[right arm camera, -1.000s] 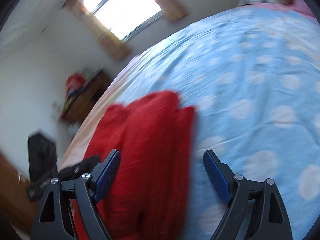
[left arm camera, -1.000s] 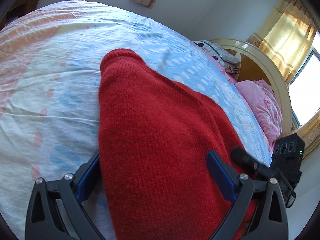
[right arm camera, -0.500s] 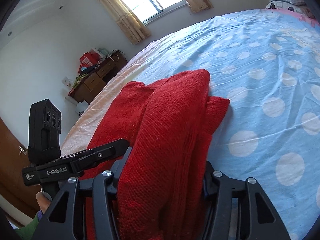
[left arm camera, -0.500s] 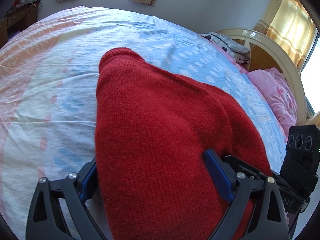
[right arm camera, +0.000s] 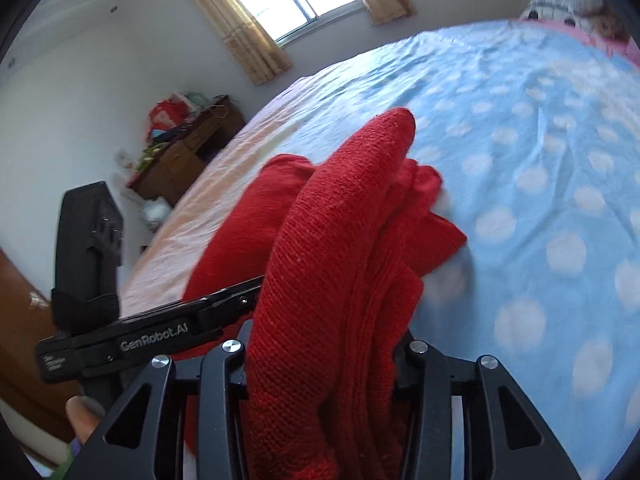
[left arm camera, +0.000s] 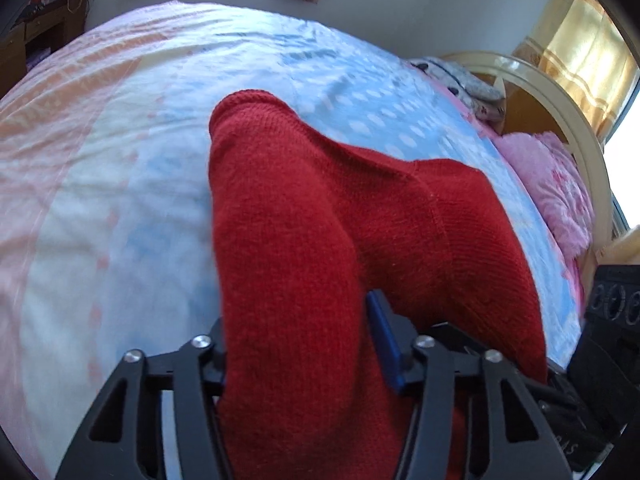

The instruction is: Fold small clothes

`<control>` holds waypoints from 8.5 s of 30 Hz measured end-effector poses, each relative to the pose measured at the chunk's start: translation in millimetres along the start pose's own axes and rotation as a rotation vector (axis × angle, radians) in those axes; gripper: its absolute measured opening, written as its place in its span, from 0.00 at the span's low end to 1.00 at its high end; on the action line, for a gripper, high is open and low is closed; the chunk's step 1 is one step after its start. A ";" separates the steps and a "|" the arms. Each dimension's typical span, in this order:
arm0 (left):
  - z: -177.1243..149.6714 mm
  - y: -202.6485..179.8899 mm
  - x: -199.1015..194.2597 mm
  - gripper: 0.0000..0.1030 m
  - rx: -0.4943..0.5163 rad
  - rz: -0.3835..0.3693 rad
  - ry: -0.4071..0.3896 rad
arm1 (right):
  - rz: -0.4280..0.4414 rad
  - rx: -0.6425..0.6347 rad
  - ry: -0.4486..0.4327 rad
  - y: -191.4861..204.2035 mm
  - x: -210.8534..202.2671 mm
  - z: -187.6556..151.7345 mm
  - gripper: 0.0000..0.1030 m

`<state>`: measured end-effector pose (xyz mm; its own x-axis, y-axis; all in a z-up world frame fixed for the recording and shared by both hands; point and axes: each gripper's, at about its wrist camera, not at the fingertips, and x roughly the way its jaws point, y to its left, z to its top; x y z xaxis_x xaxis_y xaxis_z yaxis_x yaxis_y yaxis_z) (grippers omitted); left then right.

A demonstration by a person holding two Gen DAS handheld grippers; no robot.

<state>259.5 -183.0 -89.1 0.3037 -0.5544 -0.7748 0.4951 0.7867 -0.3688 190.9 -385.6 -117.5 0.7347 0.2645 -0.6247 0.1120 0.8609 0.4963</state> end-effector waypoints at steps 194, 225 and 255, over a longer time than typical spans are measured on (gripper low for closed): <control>-109.9 250.2 -181.1 1.00 -0.500 0.691 -0.344 | 0.011 -0.574 0.066 303.2 172.6 -106.0 0.20; -162.0 184.3 -171.9 1.00 -0.373 0.791 -0.240 | 0.016 -0.570 0.084 283.5 109.1 -152.0 0.23; -267.7 67.8 -255.8 1.00 -0.283 0.693 -0.385 | -0.148 -0.547 -0.177 260.2 -89.4 -211.5 0.70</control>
<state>-2.6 84.8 -53.3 0.7456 0.0658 -0.6631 -0.1130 0.9932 -0.0284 12.8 -93.3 -60.0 0.8431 0.0884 -0.5305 -0.1047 0.9945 -0.0007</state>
